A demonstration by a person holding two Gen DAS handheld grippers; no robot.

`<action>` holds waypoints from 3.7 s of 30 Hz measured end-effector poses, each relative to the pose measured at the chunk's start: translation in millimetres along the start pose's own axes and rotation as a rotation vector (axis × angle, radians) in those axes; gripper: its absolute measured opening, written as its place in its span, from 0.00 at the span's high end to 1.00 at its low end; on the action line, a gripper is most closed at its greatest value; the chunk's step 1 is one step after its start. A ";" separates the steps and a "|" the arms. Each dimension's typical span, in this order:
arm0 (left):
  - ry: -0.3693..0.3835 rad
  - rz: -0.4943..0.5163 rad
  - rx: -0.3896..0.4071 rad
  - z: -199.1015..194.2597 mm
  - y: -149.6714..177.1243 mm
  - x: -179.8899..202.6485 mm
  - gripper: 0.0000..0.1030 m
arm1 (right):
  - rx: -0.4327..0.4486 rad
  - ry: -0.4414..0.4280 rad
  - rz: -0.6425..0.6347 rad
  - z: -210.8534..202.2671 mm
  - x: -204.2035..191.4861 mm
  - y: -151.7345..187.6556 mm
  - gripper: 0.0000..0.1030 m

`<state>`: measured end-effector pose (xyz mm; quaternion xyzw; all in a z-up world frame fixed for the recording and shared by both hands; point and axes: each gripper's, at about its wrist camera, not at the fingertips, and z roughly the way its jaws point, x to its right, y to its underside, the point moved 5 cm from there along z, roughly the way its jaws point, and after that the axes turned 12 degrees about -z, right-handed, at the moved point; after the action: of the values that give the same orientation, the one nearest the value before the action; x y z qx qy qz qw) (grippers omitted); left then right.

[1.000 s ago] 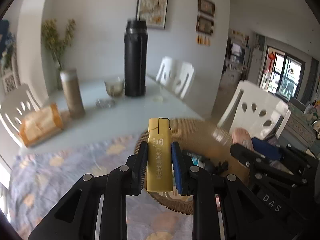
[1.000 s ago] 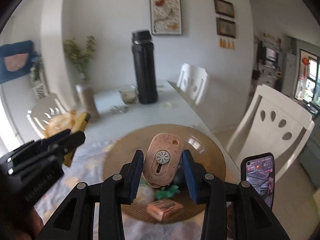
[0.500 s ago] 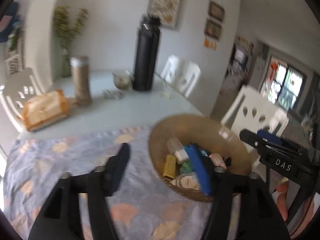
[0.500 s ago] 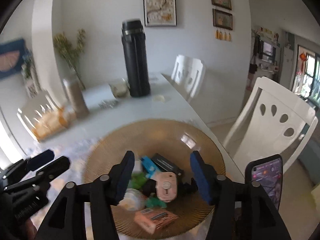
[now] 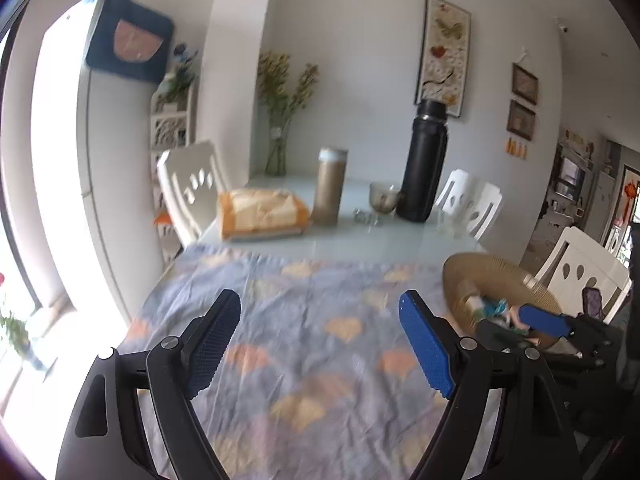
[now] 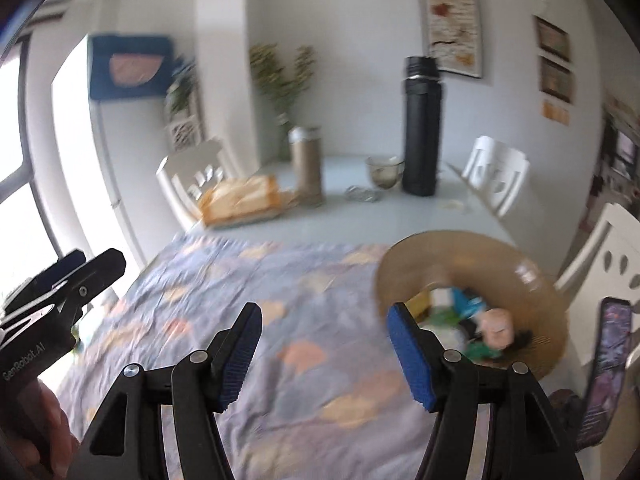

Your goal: Organize rigid objects

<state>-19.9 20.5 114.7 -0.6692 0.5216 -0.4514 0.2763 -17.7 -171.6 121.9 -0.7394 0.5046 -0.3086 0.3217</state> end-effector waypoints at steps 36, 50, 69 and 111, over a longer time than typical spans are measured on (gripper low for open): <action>-0.092 0.118 -0.186 70.7 83.1 -13.3 0.18 | -0.137 0.097 -0.002 75.0 -11.3 71.3 0.21; -0.091 0.091 -0.196 71.5 83.1 -16.9 0.15 | -0.146 0.099 -0.002 75.8 -12.3 71.3 0.21; -0.090 0.089 -0.198 72.3 82.8 -17.0 0.14 | -0.153 0.100 0.013 76.4 -9.0 72.0 0.21; -0.104 0.119 -0.178 70.5 82.3 -16.0 0.04 | -0.165 0.104 0.027 79.0 -6.7 74.6 0.20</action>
<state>5.4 3.5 9.5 -0.6814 0.5835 -0.3507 0.2687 1.1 -173.5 14.6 -0.7394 0.5541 -0.2996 0.2375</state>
